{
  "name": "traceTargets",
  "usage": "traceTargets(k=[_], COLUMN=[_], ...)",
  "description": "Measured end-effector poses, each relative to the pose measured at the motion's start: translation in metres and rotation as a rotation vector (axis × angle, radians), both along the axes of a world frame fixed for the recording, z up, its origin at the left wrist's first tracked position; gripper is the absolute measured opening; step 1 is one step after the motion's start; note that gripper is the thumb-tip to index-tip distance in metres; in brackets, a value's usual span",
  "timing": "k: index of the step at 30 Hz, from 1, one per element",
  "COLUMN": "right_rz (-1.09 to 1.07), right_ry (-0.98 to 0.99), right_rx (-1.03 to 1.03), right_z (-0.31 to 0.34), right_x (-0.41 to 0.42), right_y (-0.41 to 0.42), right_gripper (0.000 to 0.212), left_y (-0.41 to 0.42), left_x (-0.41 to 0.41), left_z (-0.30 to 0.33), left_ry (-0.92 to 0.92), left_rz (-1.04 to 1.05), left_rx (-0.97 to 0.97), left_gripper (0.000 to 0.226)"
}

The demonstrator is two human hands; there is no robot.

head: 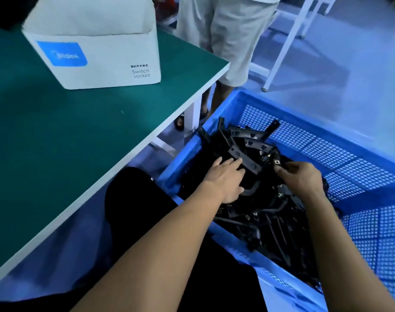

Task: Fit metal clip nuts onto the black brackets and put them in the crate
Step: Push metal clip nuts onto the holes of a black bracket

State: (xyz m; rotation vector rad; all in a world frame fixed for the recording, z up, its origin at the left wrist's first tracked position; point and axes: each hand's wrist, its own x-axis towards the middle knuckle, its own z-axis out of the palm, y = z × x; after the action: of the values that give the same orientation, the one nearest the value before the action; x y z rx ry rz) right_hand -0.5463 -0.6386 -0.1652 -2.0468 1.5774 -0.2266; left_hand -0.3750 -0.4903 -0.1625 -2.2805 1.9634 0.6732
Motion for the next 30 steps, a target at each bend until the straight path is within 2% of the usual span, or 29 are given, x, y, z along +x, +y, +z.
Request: traceTargets(k=[3, 7, 10, 11, 13, 15, 18, 21, 24, 27, 30], right_rz=[-0.065, 0.008, 0.263, 0.364, 0.578, 0.814, 1.107, 1.342, 1.497, 1.577, 1.654], right_ry=[-0.102, -0.355, -0.598, -0.659, -0.736, -0.754, -0.701, -0.595, -0.491, -0.396, -0.133], right_rx=[-0.207, -0.488, -0.550, -0.550, -0.524, -0.469, -0.348, -0.302, -0.297, -0.397, -0.490], right_z=[0.024, 0.083, 0.128, 0.141, 0.162, 0.175, 0.179, 0.181, 0.180, 0.176, 0.172], right_x=[0.016, 0.069, 0.139, 0.161, 0.206, 0.246, 0.303, 0.356, 0.404, 0.447, 0.485], right_y=[0.003, 0.030, 0.083, 0.105, 0.161, 0.221, 0.296, 0.370, 0.435, 0.489, 0.526], right_gripper=[0.037, 0.027, 0.014, 0.009, 0.017, 0.021, 0.011, 0.013, 0.014, 0.038, 0.075], left_y=[-0.001, 0.001, 0.039, 0.057, 0.107, 0.168, 0.265, 0.364, 0.449, 0.500, 0.514], left_x=[0.006, 0.023, 0.060, 0.075, 0.110, 0.146, 0.191, 0.222, 0.240, 0.251, 0.263], left_z=[0.027, 0.101, 0.161, 0.178, 0.202, 0.213, 0.209, 0.192, 0.171, 0.151, 0.143], left_ry=[0.101, 0.245, 0.222, 0.201, 0.136, 0.036, -0.127, -0.251, -0.369, -0.438, -0.392], left_rz=[0.077, 0.238, 0.399, 0.455, 0.568, 0.730, 1.043, 1.348, 1.562, 1.710, 1.785], left_rx=[-0.257, -0.781, -1.244, -1.355, -1.481, -1.553, -1.550, -1.459, -1.278, -1.180, -1.232], left_gripper=[0.054, 0.030, 0.016, 0.013, 0.010, 0.011, 0.013, 0.013, 0.014, 0.016, 0.016])
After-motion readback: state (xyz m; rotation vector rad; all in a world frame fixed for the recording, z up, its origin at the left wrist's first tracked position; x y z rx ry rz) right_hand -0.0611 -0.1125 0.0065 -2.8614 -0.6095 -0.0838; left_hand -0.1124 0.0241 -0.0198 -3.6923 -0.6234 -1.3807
